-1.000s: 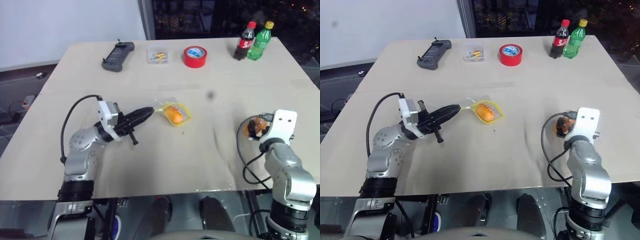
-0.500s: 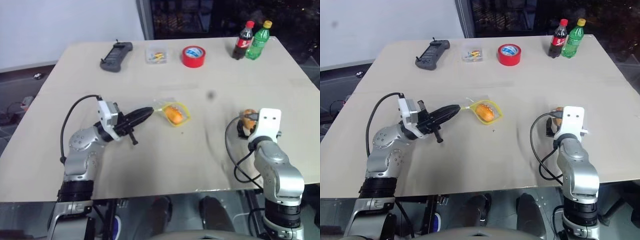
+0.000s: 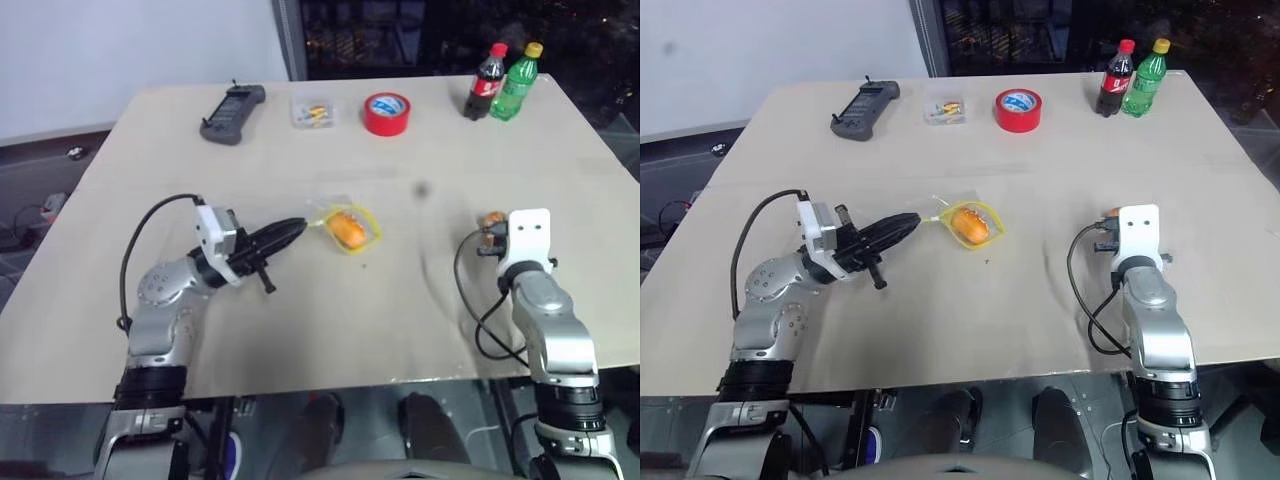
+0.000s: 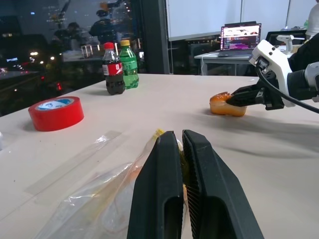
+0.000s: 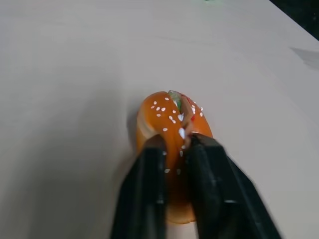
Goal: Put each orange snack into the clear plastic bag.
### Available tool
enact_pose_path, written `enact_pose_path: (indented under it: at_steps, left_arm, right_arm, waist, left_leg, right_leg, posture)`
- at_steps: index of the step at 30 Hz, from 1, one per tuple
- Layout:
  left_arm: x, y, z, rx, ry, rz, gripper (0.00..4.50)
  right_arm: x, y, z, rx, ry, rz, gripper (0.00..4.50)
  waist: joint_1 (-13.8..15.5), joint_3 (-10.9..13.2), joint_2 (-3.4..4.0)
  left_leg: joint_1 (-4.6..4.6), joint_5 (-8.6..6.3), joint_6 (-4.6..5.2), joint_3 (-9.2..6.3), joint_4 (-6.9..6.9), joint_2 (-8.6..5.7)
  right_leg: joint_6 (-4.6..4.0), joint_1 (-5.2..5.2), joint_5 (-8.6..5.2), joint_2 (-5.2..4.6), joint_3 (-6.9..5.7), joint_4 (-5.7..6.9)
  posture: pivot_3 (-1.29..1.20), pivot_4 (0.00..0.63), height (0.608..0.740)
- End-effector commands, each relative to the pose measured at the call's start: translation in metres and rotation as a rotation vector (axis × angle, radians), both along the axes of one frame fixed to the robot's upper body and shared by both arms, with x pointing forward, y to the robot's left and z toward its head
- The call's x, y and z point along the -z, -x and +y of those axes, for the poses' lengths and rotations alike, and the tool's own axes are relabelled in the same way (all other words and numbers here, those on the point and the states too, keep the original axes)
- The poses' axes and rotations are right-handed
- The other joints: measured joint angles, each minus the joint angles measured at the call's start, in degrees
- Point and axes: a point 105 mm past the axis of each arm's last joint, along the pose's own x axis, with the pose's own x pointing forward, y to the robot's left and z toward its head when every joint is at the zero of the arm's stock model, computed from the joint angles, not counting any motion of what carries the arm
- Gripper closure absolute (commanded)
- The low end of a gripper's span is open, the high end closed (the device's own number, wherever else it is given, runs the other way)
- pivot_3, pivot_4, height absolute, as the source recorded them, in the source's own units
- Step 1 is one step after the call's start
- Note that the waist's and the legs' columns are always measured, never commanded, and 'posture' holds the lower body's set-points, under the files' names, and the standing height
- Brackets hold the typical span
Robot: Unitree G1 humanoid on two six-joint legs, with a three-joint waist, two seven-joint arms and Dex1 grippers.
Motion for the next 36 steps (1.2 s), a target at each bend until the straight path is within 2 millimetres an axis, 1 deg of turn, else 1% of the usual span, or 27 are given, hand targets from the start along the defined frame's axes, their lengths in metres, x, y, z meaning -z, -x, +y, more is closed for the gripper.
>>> enact_pose_path:
  at_steps: [1, 2, 3, 6, 10, 11, 12, 14, 16, 20, 24, 29, 32, 34, 36]
  left_arm:
    - [-0.012, 0.003, 0.001, 0.0, 0.0, -0.05, 4.5]
    - [-0.012, 0.003, 0.002, -0.003, 0.004, -0.05, 4.5]
    - [-0.013, 0.003, 0.002, -0.005, 0.008, -0.049, 4.5]
    - [-0.013, 0.002, 0.003, -0.01, 0.024, -0.043, 4.5]
    - [-0.014, 0.002, 0.003, -0.013, 0.034, -0.039, 4.5]
    - [-0.014, 0.002, 0.003, -0.014, 0.038, -0.038, 4.5]
    - [-0.014, 0.002, 0.003, -0.018, 0.041, -0.035, 4.5]
    - [-0.015, 0.002, 0.005, -0.024, 0.045, -0.034, 4.5]
    - [-0.016, 0.003, 0.006, -0.027, 0.048, -0.034, 4.5]
    - [-0.017, 0.008, 0.005, -0.015, 0.048, -0.036, 4.5]
    - [-0.017, 0.018, 0.003, 0.011, 0.042, -0.035, 4.5]
    - [-0.01, 0.027, 0.001, 0.023, 0.016, -0.012, 4.5]
    - [-0.004, 0.035, 0.001, 0.032, 0.001, 0.009, 4.5]
    - [-0.002, 0.036, 0.001, 0.026, -0.003, 0.017, 4.5]
    - [0.003, 0.036, 0.005, 0.013, -0.013, 0.029, 4.5]
  right_arm:
    - [-0.019, 0.001, 0.011, -0.092, 0.008, -0.083, 3.7]
    - [-0.025, 0.003, 0.017, -0.137, 0.007, -0.103, 3.7]
    - [-0.031, 0.007, 0.027, -0.216, 0.006, -0.121, 3.7]
    - [-0.043, 0.017, 0.053, -0.401, -0.009, -0.143, 3.7]
    - [-0.052, 0.03, 0.086, -0.606, -0.016, -0.152, 3.7]
    - [-0.054, 0.034, 0.096, -0.662, -0.022, -0.157, 3.7]
    - [-0.058, 0.039, 0.111, -0.745, -0.044, -0.166, 3.7]
    - [-0.061, 0.049, 0.132, -0.873, -0.068, -0.167, 3.7]
    - [-0.059, 0.055, 0.142, -0.957, -0.063, -0.15, 3.7]
    - [-0.055, 0.056, 0.158, -1.043, -0.051, -0.129, 3.7]
    - [-0.049, 0.047, 0.18, -1.087, -0.055, -0.114, 3.7]
    - [-0.041, 0.037, 0.197, -1.109, -0.062, -0.112, 3.7]
    - [-0.044, 0.031, 0.209, -1.123, -0.1, -0.129, 3.7]
    - [-0.046, 0.03, 0.217, -1.147, -0.114, -0.142, 3.7]
    - [-0.047, 0.03, 0.227, -1.183, -0.176, -0.145, 3.7]
  waist:
    - [0.01, 0.0, 0.0]
    - [0.0, 0.0, 0.01]
    - [0.04, 0.01, 0.02]
    - [0.0, 0.02, 0.03]
    - [0.05, 0.02, 0.02]
    - [0.08, 0.02, 0.02]
    - [0.09, 0.02, 0.02]
    - [-0.01, 0.02, 0.02]
    - [0.03, 0.02, 0.02]
    - [0.21, 0.02, 0.01]
    - [0.06, 0.02, 0.01]
    - [0.1, 0.02, 0.01]
    - [0.1, 0.02, 0.02]
    - [0.11, 0.02, 0.02]
    - [0.08, 0.02, 0.02]
  left_leg:
    - [-0.01, 0.0, 0.0, 0.0, 0.0, 0.0]
    - [-0.01, 0.0, 0.0, 0.0, 0.0, 0.0]
    - [-0.02, 0.0, 0.0, 0.0, -0.01, 0.0]
    - [-0.05, 0.0, 0.0, -0.02, -0.01, 0.0]
    - [-0.05, 0.0, 0.01, -0.05, -0.01, 0.0]
    - [-0.05, -0.01, 0.01, -0.06, -0.01, 0.0]
    - [-0.06, -0.01, 0.01, -0.06, -0.01, 0.0]
    - [-0.06, -0.01, 0.01, -0.05, -0.01, 0.0]
    - [-0.05, -0.01, 0.01, -0.06, -0.01, 0.0]
    - [-0.08, -0.01, 0.01, -0.08, 0.0, -0.02]
    - [-0.06, 0.0, 0.0, -0.08, 0.0, 0.01]
    - [-0.07, 0.0, -0.01, -0.07, -0.01, 0.02]
    - [-0.07, -0.01, 0.0, -0.07, -0.01, 0.0]
    - [-0.06, 0.0, -0.01, -0.08, -0.01, 0.01]
    - [-0.05, 0.0, -0.01, -0.09, -0.02, 0.01]
  right_leg:
    - [0.0, -0.01, 0.0, 0.0, 0.0, 0.0]
    - [0.0, -0.01, 0.0, 0.0, 0.0, -0.01]
    - [0.0, -0.01, 0.0, 0.0, 0.0, -0.01]
    - [0.0, -0.03, 0.0, -0.01, -0.01, -0.02]
    - [0.01, -0.02, 0.0, -0.01, -0.04, -0.03]
    - [0.01, -0.02, 0.0, -0.01, -0.04, -0.03]
    - [0.01, -0.02, 0.0, -0.02, -0.05, -0.04]
    - [0.01, -0.02, 0.0, -0.02, -0.04, -0.05]
    - [0.01, -0.02, 0.0, -0.02, -0.04, -0.05]
    - [0.01, -0.01, 0.0, -0.04, -0.07, -0.1]
    - [0.0, -0.02, 0.0, -0.02, -0.07, -0.08]
    - [0.0, -0.05, 0.0, -0.01, -0.06, -0.08]
    - [-0.01, -0.05, 0.0, -0.02, -0.05, -0.09]
    - [-0.01, -0.06, 0.0, -0.01, -0.06, -0.08]
    - [-0.01, -0.08, 0.0, 0.0, -0.07, -0.07]
  posture:
    - [0.0, 0.15, 0.74]
    - [0.0, 0.15, 0.74]
    - [0.0, 0.15, 0.74]
    - [0.0, 0.15, 0.74]
    - [0.0, 0.15, 0.74]
    - [0.0, 0.15, 0.74]
    - [0.0, 0.15, 0.74]
    - [0.0, 0.15, 0.74]
    - [0.0, 0.15, 0.74]
    - [0.0, 0.15, 0.74]
    - [0.0, 0.15, 0.74]
    - [0.0, 0.15, 0.74]
    - [0.0, 0.15, 0.74]
    - [0.0, 0.15, 0.74]
    - [0.0, 0.15, 0.74]
